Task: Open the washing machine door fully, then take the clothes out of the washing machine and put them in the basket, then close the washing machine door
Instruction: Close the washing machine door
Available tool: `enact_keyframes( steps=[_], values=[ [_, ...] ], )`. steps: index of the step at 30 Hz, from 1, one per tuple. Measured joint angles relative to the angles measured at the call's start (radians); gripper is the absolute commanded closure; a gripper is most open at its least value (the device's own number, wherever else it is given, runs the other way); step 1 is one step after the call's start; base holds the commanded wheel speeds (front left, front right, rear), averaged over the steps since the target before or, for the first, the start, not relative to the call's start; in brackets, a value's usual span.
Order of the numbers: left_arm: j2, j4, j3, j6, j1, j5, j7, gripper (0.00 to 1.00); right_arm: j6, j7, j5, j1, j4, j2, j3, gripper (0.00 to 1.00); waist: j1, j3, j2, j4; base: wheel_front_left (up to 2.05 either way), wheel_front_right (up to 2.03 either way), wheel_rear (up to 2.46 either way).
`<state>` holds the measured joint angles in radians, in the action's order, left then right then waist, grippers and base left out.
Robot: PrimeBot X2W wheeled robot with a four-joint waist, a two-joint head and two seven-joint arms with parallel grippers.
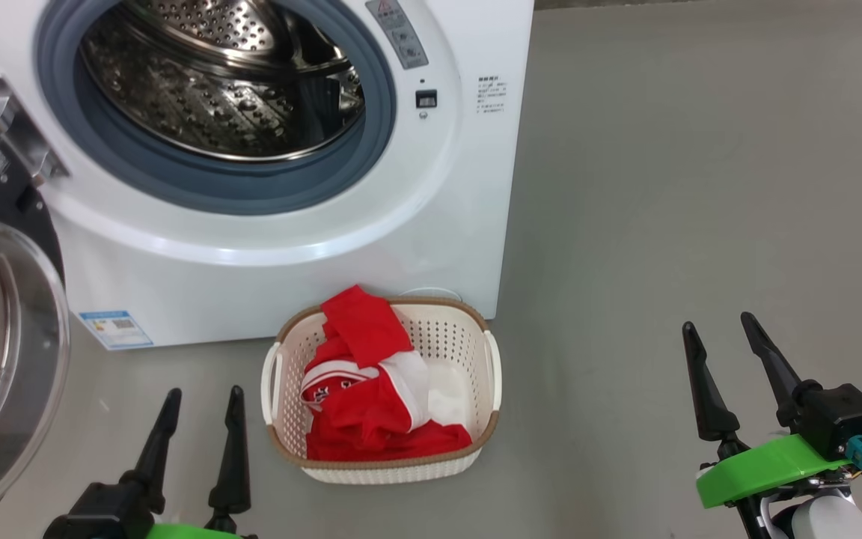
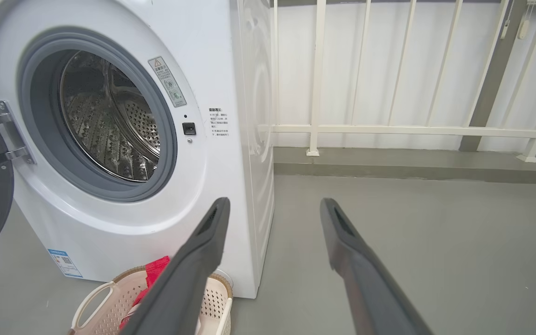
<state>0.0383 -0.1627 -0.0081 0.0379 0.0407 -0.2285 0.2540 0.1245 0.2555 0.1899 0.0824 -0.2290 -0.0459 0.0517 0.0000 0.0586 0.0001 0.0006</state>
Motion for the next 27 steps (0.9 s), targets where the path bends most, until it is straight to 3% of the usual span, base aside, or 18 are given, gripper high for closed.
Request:
enact_keyframes(
  steps=[14,27],
  values=[
    [0.000,-0.003,-0.008,-0.004,0.001,0.001,0.000,0.00,0.000,0.000,0.000,0.002,0.002,0.000,0.000,0.00,0.0000,0.002,-0.0001,0.016,-0.24,0.24,0.00],
    [0.000,0.038,-0.014,-0.077,0.001,-0.006,0.000,0.00,0.000,0.000,-0.007,0.002,0.009,0.000,-0.021,0.00,-0.0001,0.004,0.0000,0.079,0.00,0.00,0.00]
  ],
)
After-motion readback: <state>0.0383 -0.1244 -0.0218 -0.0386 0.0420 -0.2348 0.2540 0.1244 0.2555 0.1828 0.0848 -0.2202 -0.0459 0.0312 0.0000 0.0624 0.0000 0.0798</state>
